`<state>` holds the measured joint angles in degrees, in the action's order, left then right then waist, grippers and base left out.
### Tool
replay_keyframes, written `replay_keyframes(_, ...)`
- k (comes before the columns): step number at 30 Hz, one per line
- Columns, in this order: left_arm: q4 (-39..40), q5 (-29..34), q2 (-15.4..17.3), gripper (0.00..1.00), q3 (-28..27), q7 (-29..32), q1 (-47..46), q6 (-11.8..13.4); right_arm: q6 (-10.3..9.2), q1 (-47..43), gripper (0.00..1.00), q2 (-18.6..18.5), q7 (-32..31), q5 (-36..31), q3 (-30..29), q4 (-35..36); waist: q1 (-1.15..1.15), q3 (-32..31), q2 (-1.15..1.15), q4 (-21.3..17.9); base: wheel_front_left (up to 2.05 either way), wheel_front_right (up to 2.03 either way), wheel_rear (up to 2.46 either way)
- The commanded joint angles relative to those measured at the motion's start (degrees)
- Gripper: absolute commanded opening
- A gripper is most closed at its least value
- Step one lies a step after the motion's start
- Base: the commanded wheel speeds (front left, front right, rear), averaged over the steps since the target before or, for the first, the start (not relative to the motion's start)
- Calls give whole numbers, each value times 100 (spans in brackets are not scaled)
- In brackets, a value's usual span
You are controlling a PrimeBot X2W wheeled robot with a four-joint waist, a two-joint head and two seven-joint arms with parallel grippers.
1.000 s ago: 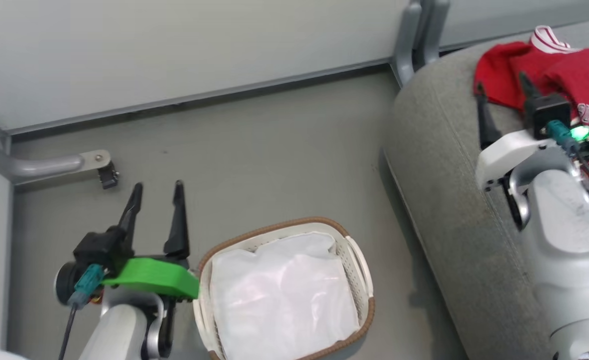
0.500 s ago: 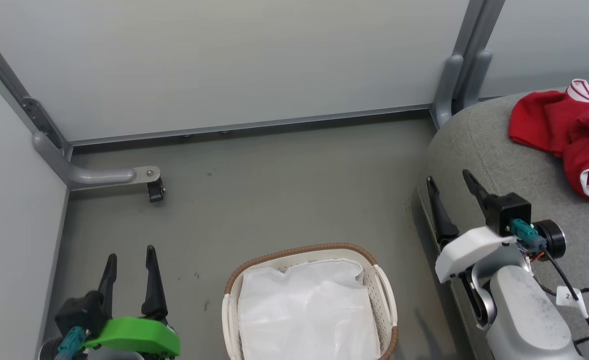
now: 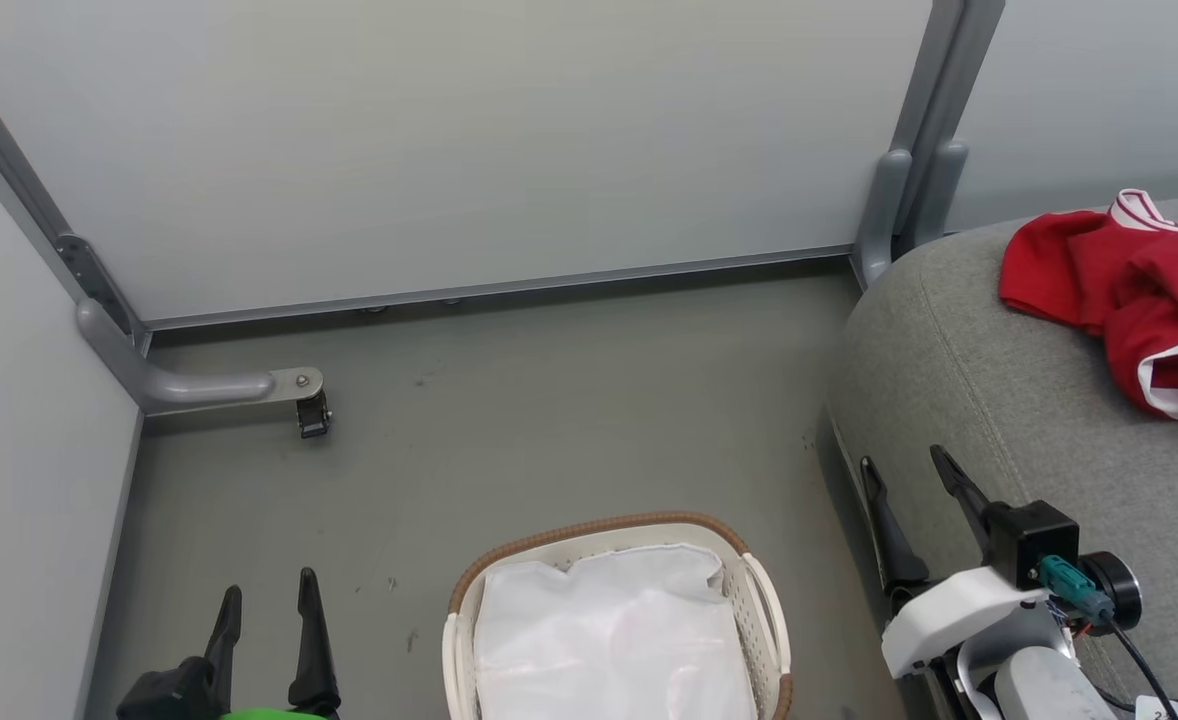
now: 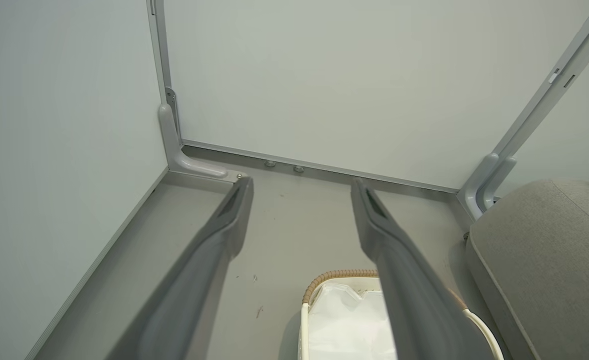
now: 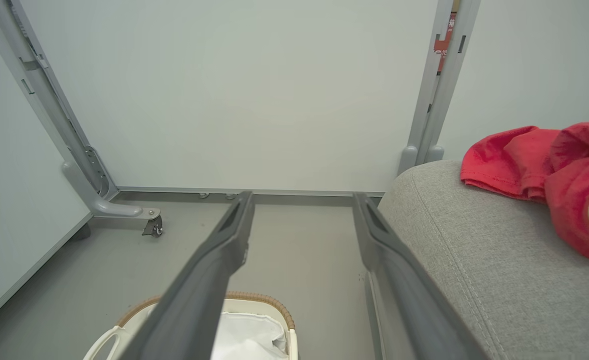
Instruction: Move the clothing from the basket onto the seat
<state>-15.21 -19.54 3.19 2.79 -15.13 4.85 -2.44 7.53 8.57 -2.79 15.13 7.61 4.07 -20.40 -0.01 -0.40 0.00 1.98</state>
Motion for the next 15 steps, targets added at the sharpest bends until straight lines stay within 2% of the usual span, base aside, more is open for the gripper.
replay_keyframes(1, 22, 59, -5, 100, -28, -2, 101, -11, -8, -119, 100, -21, 2, 38, -1, 49, 1, -21, 0, -26, 0, 0, 0)
replay_keyframes(15, -9, 110, -30, 100, -24, -2, 107, -54, -8, -231, 100, -22, 2, 64, 65, 37, 1, -54, 0, -35, 0, 0, 0)
